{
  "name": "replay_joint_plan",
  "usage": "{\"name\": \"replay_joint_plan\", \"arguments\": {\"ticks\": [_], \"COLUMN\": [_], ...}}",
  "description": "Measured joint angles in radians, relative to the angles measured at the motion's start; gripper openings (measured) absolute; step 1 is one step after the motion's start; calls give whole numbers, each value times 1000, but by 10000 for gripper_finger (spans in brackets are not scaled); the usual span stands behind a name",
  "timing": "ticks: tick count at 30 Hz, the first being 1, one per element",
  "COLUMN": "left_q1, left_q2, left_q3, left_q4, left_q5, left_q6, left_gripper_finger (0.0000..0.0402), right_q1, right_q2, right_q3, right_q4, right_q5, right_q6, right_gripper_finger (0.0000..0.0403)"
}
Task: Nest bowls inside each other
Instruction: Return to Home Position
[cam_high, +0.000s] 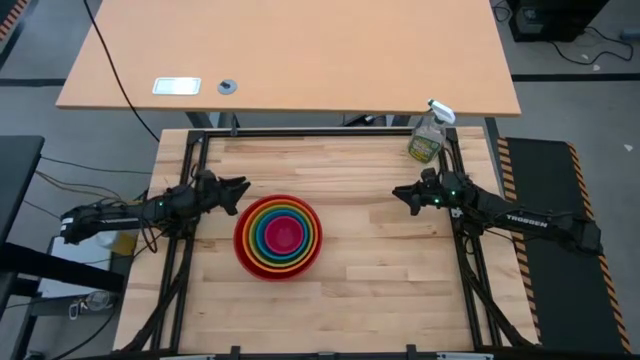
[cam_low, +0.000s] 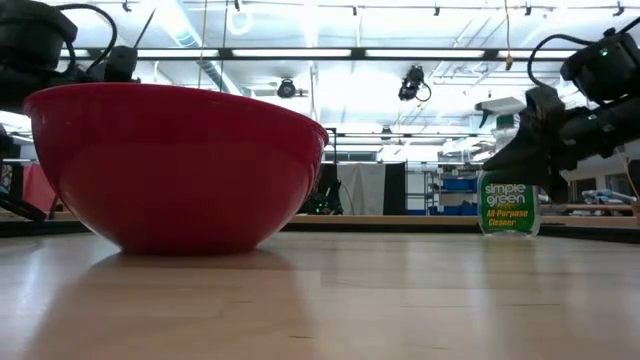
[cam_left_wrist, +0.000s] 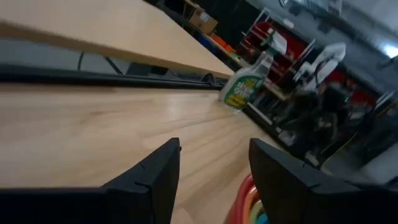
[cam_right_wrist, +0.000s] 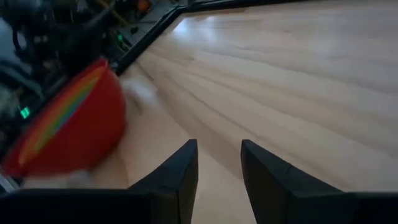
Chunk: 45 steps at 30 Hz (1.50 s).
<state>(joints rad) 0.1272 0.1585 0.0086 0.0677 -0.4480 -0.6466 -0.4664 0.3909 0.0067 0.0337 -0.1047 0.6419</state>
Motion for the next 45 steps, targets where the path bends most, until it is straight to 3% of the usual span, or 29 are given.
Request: {"name": "replay_joint_plan", "arguments": {"ticks": [4,9,18,26,35,45], "left_q1": [0,0,0,0,0,0], "left_q2": [5,5,5,5,5,5], "left_q3": [0,0,0,0,0,0], "left_q4": [0,-1,-1,-1,0,1], "left_q5": [0,0,0,0,0,-1], "left_q6": [99,193,194,194,194,194], "left_gripper_finger": [194,194,194,194,194,194], "right_q1": [0,0,21,111,119,119], "right_q2": [3,2,-9,-151,-298,-328], "right_q3": [0,0,0,0,0,0], "right_q4": [2,2,1,2,2,2], "right_q5": [0,0,1,3,5,6], "right_q6": [-110,-119,-121,-121,-121,-121], "right_gripper_finger": [130,130,130,130,130,130]}}
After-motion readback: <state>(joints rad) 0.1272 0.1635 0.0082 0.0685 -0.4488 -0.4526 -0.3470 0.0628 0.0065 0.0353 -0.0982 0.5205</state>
